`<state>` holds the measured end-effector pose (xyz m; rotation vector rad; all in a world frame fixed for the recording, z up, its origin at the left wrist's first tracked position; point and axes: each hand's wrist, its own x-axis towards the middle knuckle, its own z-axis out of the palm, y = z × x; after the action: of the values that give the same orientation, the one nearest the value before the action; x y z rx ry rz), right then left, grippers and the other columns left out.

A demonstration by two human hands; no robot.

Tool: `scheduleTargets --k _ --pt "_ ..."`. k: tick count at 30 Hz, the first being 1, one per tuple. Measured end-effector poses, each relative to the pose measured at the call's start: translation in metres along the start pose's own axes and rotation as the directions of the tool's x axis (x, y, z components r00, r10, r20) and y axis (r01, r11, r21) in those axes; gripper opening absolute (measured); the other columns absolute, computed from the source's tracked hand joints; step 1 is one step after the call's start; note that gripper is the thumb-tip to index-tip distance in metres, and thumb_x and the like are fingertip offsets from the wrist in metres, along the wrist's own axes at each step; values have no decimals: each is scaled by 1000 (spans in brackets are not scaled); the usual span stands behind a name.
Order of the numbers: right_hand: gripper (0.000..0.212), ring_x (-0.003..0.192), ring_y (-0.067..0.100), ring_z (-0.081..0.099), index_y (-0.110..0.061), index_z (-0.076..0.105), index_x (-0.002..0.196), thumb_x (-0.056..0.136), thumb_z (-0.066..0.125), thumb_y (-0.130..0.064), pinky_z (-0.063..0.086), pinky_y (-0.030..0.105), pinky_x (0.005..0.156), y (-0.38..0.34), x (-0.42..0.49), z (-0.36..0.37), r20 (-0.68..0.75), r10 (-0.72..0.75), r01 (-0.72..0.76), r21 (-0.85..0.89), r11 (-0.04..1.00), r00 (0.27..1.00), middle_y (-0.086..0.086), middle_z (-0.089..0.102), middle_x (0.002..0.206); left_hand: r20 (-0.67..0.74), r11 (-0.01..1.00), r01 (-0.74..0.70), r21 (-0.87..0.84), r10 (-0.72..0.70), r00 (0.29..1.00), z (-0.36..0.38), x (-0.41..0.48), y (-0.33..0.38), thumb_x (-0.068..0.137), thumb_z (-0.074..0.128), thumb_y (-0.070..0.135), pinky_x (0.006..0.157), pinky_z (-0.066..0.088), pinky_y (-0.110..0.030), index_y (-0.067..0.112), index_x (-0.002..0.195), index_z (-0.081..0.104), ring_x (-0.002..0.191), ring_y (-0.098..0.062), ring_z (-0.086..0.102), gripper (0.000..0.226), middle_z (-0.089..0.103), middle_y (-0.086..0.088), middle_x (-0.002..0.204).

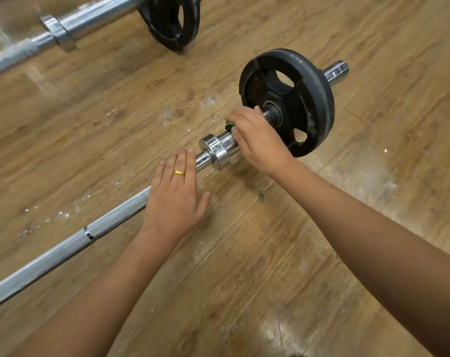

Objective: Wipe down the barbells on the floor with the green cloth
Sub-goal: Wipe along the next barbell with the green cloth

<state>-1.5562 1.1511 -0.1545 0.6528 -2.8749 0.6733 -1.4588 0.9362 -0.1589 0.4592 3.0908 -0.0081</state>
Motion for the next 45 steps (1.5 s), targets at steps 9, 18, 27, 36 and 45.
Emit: scheduleTargets --k 9,18,27,36,45 --pt "33 128 17 47 -12 57 132 103 40 -15 11 45 125 4 14 -3 -38 53 -52 43 998 998 3 57 128 347 869 -423 257 325 880 -33 29 -47 99 27 63 124 16 -41 -1 150 -28 155 -32 7 98 -5 -22 167" --pt "39 146 20 32 -9 52 140 103 43 -12 10 44 126 12 -2 6 -176 132 -118 89 989 975 6 52 142 355 779 -487 395 360 863 -29 36 -57 106 14 43 122 20 -49 -12 140 -33 154 -40 7 81 -23 -32 158" --pt "35 134 20 44 -9 55 136 102 44 -11 10 41 126 -8 19 -4 12 72 -72 37 997 997 6 56 134 263 826 -485 287 419 869 -27 25 -76 108 11 29 124 10 -50 -4 142 -40 154 -36 -12 69 -43 -26 151" --pt "49 154 25 6 -9 31 154 106 40 -14 5 36 123 -29 30 -28 287 276 -255 -108 961 918 8 29 160 269 826 -555 99 514 814 -27 22 -102 105 4 26 124 10 -46 6 142 -40 155 -26 -15 61 -41 -10 152" --pt "51 147 22 27 -11 30 154 106 43 -25 17 47 124 -2 34 -28 261 64 -45 -81 996 963 8 37 153 184 859 -504 -90 512 839 -4 25 -111 108 21 20 124 8 -43 10 145 -41 152 -21 -20 73 -41 -9 156"
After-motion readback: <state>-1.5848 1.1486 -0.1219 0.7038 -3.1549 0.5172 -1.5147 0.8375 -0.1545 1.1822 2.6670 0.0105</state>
